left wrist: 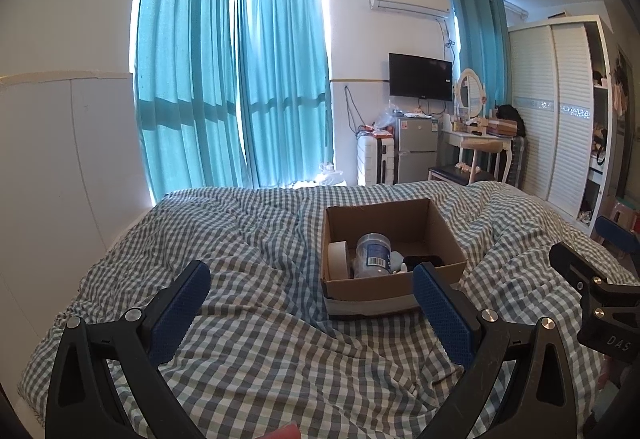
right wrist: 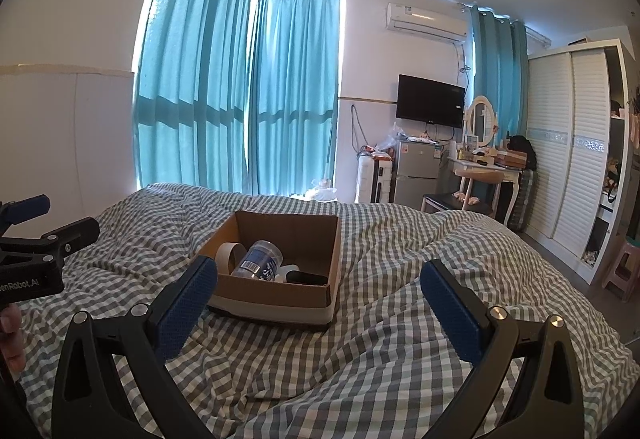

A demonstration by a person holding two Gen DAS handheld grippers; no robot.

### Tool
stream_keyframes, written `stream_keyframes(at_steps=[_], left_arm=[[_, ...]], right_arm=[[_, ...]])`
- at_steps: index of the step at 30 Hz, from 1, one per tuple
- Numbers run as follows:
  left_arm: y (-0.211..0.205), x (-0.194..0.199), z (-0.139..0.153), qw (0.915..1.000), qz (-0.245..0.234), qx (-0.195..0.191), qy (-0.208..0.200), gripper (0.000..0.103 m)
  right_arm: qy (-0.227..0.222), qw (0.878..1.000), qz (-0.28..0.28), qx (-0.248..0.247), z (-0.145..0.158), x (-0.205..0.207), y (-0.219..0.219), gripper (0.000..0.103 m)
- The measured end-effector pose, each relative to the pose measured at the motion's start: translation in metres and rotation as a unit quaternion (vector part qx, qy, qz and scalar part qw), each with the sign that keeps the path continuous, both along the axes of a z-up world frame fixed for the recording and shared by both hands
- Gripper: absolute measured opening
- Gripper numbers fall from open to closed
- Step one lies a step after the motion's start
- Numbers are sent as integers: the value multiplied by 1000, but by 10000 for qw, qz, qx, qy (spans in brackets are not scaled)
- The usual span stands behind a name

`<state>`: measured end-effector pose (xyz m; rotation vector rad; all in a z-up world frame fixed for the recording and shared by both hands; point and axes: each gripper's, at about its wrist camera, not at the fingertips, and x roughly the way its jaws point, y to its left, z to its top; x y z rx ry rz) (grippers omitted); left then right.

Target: Organize objects

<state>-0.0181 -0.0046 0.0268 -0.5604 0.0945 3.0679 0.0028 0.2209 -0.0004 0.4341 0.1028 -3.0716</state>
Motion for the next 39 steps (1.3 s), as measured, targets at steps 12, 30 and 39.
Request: stream_keyframes(at_steps=[12, 30, 39], left_arm=[[4, 3, 1, 9998, 63, -135, 114, 103], [2, 3, 1, 9998, 89, -124, 95, 103], [1, 3, -2, 9999, 98, -113, 73, 103]], right_arm=[[-40, 10000, -5, 29, 0, -2, 1, 102], [-64, 9999, -8, 94, -3, -3, 1, 102], [-40, 10000, 4, 60, -3, -1, 4, 102]])
